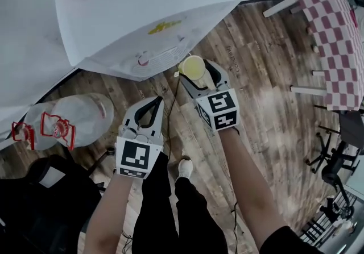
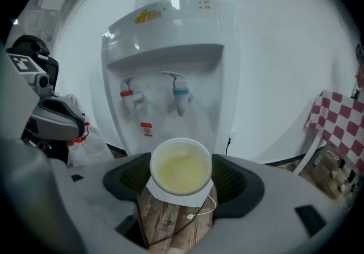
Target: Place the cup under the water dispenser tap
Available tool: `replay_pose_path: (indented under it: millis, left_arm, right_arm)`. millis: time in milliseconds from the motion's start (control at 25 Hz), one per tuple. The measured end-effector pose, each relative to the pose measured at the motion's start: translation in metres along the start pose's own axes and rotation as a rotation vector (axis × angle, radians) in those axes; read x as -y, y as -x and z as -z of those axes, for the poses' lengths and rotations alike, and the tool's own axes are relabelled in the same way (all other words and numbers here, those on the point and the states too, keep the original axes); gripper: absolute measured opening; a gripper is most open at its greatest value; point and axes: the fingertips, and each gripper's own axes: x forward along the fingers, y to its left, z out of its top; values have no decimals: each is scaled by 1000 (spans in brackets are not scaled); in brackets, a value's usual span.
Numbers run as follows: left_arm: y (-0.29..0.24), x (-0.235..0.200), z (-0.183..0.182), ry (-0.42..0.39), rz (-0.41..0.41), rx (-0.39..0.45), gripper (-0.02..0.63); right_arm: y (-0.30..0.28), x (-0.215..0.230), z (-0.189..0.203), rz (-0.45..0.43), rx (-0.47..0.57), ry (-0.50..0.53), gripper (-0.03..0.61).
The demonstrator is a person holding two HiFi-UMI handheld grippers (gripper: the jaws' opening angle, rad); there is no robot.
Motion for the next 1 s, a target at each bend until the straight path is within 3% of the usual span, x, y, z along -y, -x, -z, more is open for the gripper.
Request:
replay_pose_path:
  millis: [520, 1000]
  left_arm:
    - [-32, -30, 35, -4, -37, 22, 15]
    - [-34, -40, 51, 1, -39, 15, 15]
  right_arm:
    - [-57, 3, 11, -26, 13, 66, 345]
    - [-79, 8, 14, -15, -49, 107, 345]
